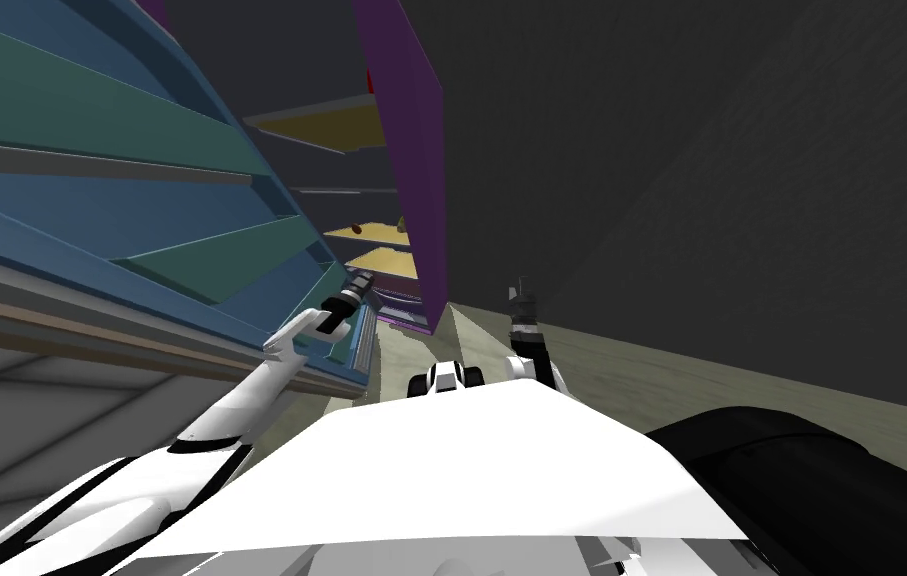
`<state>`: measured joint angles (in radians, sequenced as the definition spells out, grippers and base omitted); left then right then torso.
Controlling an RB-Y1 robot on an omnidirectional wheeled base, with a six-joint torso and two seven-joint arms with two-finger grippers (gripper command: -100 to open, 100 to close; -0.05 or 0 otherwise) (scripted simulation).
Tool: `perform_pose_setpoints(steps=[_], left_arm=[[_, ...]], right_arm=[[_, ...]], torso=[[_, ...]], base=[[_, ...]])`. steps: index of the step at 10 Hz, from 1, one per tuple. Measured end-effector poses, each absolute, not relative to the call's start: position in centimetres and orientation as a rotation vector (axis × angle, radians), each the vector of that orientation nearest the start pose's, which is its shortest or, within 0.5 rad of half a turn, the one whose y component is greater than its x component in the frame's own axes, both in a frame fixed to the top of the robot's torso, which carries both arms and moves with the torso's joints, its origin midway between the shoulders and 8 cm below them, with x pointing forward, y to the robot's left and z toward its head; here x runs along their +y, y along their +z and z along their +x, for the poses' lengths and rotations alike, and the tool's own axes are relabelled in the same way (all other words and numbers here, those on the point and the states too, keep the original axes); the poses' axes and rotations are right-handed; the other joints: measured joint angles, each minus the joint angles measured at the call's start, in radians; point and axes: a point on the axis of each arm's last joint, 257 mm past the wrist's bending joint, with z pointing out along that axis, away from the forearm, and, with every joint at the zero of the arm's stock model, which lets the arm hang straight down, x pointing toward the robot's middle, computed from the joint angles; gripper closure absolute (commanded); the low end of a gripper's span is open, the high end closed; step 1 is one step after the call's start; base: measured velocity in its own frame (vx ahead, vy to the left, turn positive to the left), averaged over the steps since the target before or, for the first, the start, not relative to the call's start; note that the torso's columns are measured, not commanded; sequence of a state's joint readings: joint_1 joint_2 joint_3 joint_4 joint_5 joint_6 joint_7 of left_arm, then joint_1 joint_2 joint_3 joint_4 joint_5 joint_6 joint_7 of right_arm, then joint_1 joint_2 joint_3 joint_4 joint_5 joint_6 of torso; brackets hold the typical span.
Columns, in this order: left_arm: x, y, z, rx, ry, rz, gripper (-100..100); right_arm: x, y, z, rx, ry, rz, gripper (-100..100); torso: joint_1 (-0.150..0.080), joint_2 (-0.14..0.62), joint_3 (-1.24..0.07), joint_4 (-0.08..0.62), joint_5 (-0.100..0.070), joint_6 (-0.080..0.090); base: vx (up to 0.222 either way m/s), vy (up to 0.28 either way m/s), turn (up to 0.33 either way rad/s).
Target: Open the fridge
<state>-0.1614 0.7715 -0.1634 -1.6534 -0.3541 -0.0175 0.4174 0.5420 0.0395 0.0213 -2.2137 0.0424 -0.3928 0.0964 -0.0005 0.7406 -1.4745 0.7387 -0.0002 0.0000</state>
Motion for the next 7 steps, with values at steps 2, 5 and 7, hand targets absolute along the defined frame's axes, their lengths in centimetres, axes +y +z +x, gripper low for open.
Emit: perform_pose_setpoints(steps=[2,5,7], left_arm=[[31.8,-8.5,56.1,1.453,-0.852,-0.473,100],[30.3,-8.8,54.3,1.459,-0.876,-0.46,100],[31.7,-8.7,53.1,1.446,-0.84,-0.482,100]], right_arm=[[-28.2,-4.2,36.8,0.779,1.143,0.789,0],[-28.2,-4.2,36.8,0.779,1.143,0.789,0],[-28.2,-4.2,36.8,0.779,1.143,0.789,0]], torso=[[0.001,-0.005,-0.003,-0.001,0.0,0.0],[-0.001,0.0,0.0,0.0,0.0,0.0],[0.002,-0.006,-0.004,-0.002,0.001,0.0]], base=[[0.074,0.027,-0.018],[0.023,0.01,-0.019],[0.077,0.028,-0.02]])
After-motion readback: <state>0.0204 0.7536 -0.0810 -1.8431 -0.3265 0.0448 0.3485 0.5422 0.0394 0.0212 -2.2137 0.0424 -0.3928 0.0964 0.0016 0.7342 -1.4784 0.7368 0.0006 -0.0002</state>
